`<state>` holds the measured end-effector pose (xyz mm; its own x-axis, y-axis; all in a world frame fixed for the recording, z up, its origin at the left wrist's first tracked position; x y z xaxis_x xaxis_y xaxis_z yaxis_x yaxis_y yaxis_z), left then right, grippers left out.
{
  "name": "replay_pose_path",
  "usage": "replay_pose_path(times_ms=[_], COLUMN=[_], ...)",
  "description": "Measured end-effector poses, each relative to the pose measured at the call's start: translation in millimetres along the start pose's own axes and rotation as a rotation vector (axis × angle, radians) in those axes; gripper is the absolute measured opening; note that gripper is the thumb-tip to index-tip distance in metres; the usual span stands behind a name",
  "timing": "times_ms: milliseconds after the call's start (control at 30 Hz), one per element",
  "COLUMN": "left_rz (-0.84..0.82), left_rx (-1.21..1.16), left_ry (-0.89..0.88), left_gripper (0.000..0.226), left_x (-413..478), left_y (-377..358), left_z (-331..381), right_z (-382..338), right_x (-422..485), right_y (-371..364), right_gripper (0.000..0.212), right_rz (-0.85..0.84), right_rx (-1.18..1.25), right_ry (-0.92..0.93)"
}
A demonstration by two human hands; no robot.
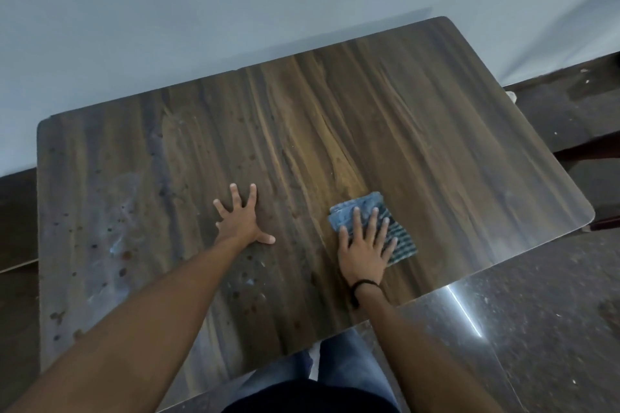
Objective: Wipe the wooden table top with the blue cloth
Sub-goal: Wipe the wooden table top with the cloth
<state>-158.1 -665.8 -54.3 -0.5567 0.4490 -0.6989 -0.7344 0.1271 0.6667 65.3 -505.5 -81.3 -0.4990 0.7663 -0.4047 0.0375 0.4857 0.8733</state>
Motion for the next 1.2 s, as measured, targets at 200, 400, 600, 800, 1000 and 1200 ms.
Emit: replay_pose_path(times_ms=[200, 400, 600, 800, 1000, 1200], left_rz=[0.005, -0.031, -0.040, -0.034, -0.033, -0.042], left_rx=[-0.029, -0.032, -0.024, -0.043, -0.054, -0.042], left_ry=[-0.004, 0.051, 0.074, 0.078, 0.062, 0.054], left_gripper=[0.147, 0.150, 0.151, 0.149, 0.150, 0.151], left_x=[4, 9, 7, 4, 7, 8], left_y=[-2, 1, 3, 4, 3, 5], left_z=[-3, 1, 4, 5, 5, 4], right_z=[29, -27, -19, -62, -10, 11], right_x=[37, 63, 91, 91, 79, 19], right_y=[29, 17, 35, 18, 30, 11], right_gripper=[0.056, 0.060, 0.058, 0.061, 0.057, 0.059], right_rz=[-0.162, -0.023, -0.176, -0.046, -0.193, -0.060], right_rx=[-0.347, -0.061, -0.341, -0.139, -0.371, -0.136], right_ry=[0.625, 0.154, 0.826, 0.350, 0.906, 0.267])
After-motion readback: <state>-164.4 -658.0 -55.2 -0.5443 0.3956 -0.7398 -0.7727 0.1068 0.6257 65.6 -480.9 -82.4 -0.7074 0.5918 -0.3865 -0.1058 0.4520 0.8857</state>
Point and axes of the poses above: each hand's wrist, its own x-axis towards the middle knuckle, its own y-axis out of the back of the hand, z = x × y, the point moved 3 cm from there along x, towards the middle knuckle, and after that the axes turned 5 degrees about -y, right-handed, at the moved point
